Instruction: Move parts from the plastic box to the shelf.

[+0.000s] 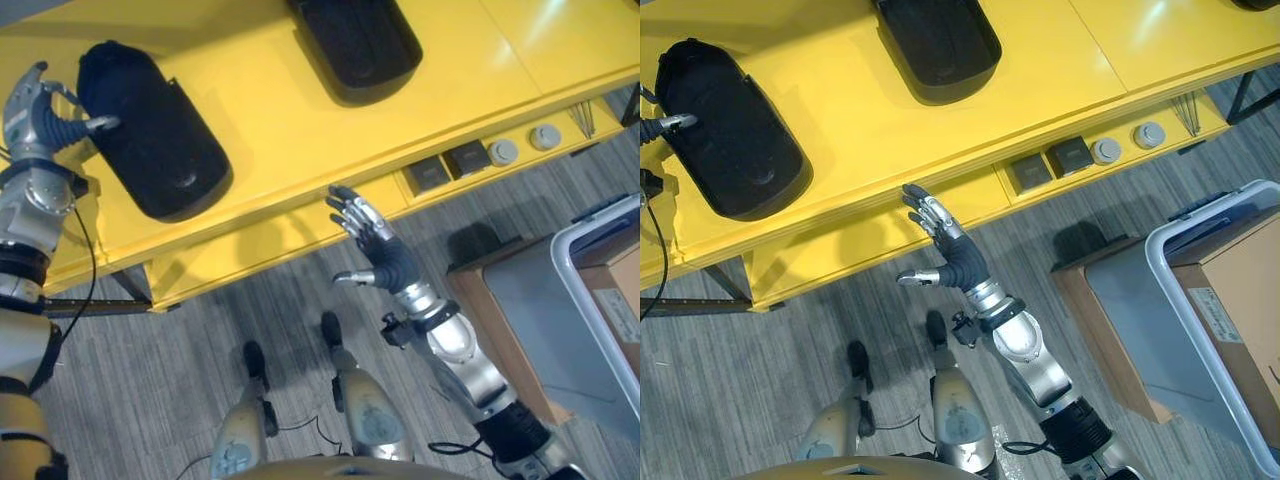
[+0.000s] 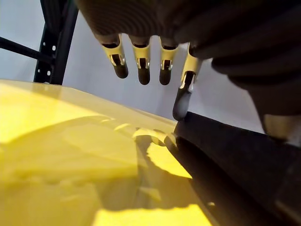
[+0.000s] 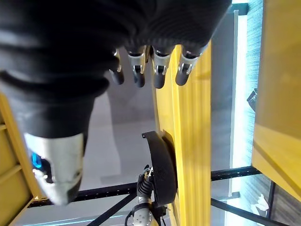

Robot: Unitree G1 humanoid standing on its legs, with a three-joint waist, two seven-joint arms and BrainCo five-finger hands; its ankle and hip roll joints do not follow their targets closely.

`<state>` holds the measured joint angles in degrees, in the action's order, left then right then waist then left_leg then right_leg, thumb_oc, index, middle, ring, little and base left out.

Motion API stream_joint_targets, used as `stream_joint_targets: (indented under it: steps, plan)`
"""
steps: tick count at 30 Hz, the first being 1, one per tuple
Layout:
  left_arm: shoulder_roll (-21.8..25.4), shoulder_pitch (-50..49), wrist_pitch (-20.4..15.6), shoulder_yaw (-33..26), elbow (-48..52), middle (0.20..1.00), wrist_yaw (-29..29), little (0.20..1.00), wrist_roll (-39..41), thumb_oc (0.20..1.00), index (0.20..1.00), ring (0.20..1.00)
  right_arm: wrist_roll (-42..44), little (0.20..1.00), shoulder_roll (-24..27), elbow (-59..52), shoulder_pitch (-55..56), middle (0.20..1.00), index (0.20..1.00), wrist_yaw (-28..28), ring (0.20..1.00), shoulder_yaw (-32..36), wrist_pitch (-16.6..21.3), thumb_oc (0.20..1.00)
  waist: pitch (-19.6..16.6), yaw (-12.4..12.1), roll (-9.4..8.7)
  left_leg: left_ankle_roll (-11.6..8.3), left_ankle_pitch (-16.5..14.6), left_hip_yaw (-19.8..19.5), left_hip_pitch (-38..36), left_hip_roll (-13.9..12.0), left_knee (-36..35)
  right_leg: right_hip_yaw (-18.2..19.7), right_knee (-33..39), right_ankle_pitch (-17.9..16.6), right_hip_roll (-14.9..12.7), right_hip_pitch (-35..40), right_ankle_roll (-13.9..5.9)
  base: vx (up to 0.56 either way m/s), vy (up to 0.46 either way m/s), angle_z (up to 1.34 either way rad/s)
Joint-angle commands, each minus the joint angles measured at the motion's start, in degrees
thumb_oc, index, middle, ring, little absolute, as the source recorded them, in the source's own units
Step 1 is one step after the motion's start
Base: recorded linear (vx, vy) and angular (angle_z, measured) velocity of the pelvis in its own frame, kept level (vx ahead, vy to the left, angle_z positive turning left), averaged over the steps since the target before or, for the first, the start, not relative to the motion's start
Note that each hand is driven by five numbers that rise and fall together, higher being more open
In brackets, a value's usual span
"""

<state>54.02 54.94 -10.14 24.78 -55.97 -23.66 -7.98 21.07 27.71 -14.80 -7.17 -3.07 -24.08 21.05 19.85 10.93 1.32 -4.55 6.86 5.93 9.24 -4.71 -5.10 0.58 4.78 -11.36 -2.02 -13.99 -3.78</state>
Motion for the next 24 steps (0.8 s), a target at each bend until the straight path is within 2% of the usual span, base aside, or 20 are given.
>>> stream_joint_targets:
  steps: [1,9,12,15,19,20,22,23,24]
  plan:
    - [1.99,7.20,-0.75,-0.09,-3.91,1.000,-5.27,1.000,-0.12,1.000,1.000,1.000,1.34,1.000,0.60,-2.08,0.03,1.000,1.000,0.38,1.000,1.04,4.69,1.000,-3.08,-0.61,-1.06,-0.84,-6.69,3.12,-4.25,-3.09,0.10,0.38,0.22,11.18,-2.75,5.56,-5.21,0.01,-0.021,-0.09]
    - [3.05,6.40,-1.92,-3.15,1.34,1.000,-7.83,1.000,3.27,1.000,1.000,1.000,1.75,1.000,1.03,-0.99,-0.42,1.000,1.000,0.38,1.000,0.93,4.33,1.000,-5.09,-0.93,-0.76,-0.96,-7.19,2.89,-5.82,-3.22,0.10,-0.04,0.22,12.01,-2.68,7.40,-5.01,0.02,-0.008,-0.01]
    - [2.94,5.60,-3.96,-6.12,5.69,1.000,-8.10,1.000,8.22,1.000,1.000,1.000,1.88,1.000,1.08,-0.28,-0.60,1.000,1.000,-0.36,1.000,0.80,3.75,1.000,-6.96,-1.36,-0.55,-1.12,-7.60,2.78,-6.96,-3.28,0.10,-0.74,0.22,12.39,-2.82,8.85,-4.96,0.04,0.000,0.04]
    - [0.07,4.55,-5.42,-9.01,7.71,1.000,-6.87,1.000,16.25,1.000,1.000,1.000,2.13,1.000,1.05,0.35,-0.70,1.000,1.000,-0.78,1.000,0.35,2.60,1.000,-8.49,-1.42,-0.33,-1.10,-7.94,2.53,-8.01,-3.25,0.10,-1.23,0.22,12.80,-2.88,10.25,-4.79,0.04,0.001,0.10]
    - [-4.46,-3.96,-8.16,-13.92,22.02,1.000,-6.63,1.000,19.54,1.000,1.000,1.000,3.44,1.000,1.00,0.71,-1.04,1.000,1.000,-2.59,1.000,0.62,0.62,1.000,-10.39,-2.67,-0.60,-0.97,-8.42,1.74,-9.47,-2.93,0.10,-2.12,0.22,13.33,-3.05,12.41,-4.61,0.03,-0.004,0.08]
    - [-4.57,-4.66,-7.94,-14.40,22.57,1.000,-6.72,1.000,19.36,1.000,1.000,1.000,3.49,1.000,1.16,0.71,-0.96,1.000,1.000,-2.65,1.000,0.49,0.61,1.000,-10.44,-2.55,-0.46,-0.96,-8.44,1.74,-9.57,-2.91,0.10,-2.12,0.22,13.36,-3.06,12.52,-4.62,0.03,0.003,0.08]
    - [-8.87,-17.72,-9.68,-18.88,37.80,1.000,-3.38,1.000,16.94,1.000,1.000,1.000,2.90,1.000,1.07,2.51,-0.80,1.000,1.000,-3.95,1.000,1.58,-1.01,1.000,-11.60,-3.89,-1.01,-0.65,-8.83,1.21,-10.90,-2.70,0.10,-2.80,0.06,13.94,-3.21,14.32,-4.16,0.03,-0.001,0.03]
    - [-10.73,-22.39,-9.79,-20.44,42.48,1.000,-2.42,1.000,16.20,1.000,1.000,1.000,1.66,1.000,1.25,3.36,-0.86,1.000,1.000,-3.81,1.000,1.70,-1.27,1.000,-12.20,-4.06,-1.00,-0.54,-9.09,0.92,-11.44,-2.56,0.10,-3.08,0.03,14.20,-3.24,15.07,-3.94,0.00,0.000,0.00]
    - [-10.75,-22.53,-9.74,-20.55,42.58,1.000,-2.41,1.000,16.18,1.000,1.000,1.000,1.65,1.000,1.28,3.36,-0.86,1.000,1.000,-3.80,1.000,1.64,-1.26,1.000,-12.21,-3.99,-0.97,-0.54,-9.09,0.90,-11.46,-2.57,0.10,-3.10,0.04,14.20,-3.24,15.10,-3.94,0.02,-0.003,0.05]
